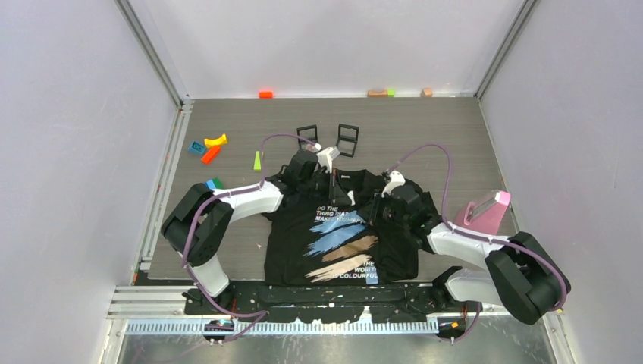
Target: Pin the brooch onto the clothing
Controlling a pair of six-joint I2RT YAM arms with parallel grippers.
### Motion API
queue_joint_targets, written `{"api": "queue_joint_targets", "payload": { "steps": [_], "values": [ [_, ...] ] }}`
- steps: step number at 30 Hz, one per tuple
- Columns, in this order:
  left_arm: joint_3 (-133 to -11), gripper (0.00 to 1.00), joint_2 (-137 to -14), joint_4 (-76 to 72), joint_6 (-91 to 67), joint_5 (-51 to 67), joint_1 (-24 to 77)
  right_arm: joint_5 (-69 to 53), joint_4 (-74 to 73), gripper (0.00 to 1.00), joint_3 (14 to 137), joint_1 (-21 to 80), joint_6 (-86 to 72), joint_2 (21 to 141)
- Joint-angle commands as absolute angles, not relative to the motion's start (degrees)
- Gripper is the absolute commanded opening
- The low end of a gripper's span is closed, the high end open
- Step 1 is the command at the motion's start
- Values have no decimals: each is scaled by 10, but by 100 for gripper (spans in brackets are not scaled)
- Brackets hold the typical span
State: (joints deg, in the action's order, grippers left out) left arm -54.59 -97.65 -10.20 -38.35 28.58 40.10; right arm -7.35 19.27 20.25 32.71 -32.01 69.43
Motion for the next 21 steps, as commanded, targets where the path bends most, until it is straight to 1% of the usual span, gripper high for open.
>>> {"api": "queue_joint_targets", "payload": {
  "steps": [1,5,7,15,19,21],
  "values": [
    [-540,0,-956,-143,-375,300,399,-81,231,10,223,326,-320,708],
    [-539,0,-954,-150,-374,299,399,-83,233,1,224,326,-320,719],
    [-539,0,-954,-152,-374,300,399,-88,232,1,225,326,-320,725],
    [-536,0,-952,-163,-377,299,396,-109,230,1,232,326,-322,745],
    [-533,0,-952,-164,-376,304,389,-110,222,1,233,326,-323,730],
    [-532,0,-953,-163,-375,315,383,-104,206,4,236,326,-320,713]
  ]
}}
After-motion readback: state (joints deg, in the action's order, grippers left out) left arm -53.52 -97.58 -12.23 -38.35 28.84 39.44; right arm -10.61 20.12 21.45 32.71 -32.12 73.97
